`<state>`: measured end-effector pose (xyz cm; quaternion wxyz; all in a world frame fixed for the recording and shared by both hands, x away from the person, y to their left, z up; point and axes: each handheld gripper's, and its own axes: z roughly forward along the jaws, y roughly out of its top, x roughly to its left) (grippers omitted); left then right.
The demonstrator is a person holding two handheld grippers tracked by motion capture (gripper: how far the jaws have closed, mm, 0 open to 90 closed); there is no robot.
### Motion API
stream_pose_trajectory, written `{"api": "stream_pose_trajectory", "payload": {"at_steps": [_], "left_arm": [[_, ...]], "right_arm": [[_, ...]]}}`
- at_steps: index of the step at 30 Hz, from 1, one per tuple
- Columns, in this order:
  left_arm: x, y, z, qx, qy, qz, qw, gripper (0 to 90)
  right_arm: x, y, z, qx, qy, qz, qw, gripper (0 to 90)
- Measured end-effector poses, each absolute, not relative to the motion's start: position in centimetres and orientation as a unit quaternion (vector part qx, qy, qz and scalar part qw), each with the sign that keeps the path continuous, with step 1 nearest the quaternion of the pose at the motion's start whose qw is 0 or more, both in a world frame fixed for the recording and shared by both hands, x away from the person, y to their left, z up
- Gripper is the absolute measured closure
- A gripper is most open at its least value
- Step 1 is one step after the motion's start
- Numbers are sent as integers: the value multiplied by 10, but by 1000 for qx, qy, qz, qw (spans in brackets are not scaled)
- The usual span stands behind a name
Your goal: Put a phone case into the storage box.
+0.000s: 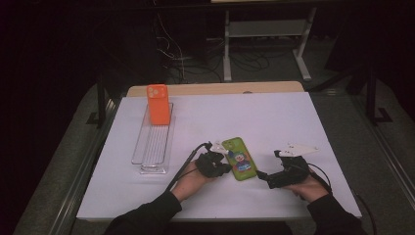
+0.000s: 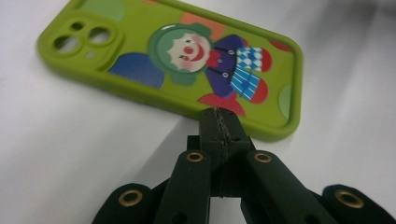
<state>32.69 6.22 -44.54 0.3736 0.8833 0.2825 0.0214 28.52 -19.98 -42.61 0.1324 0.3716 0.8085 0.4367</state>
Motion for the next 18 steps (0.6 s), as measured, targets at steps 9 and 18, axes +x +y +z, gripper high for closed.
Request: {"api": "stream_pose_trajectory", "payload": {"at_steps": [9,18], "left_arm": [[327,55,-443,885,265,35,382,833],[329,91,-420,885,244,56,393,530]], "right_arm": [[285,-201,-426,373,808,438,130,0],[285,-202,-426,376,807,435,133,0]]}}
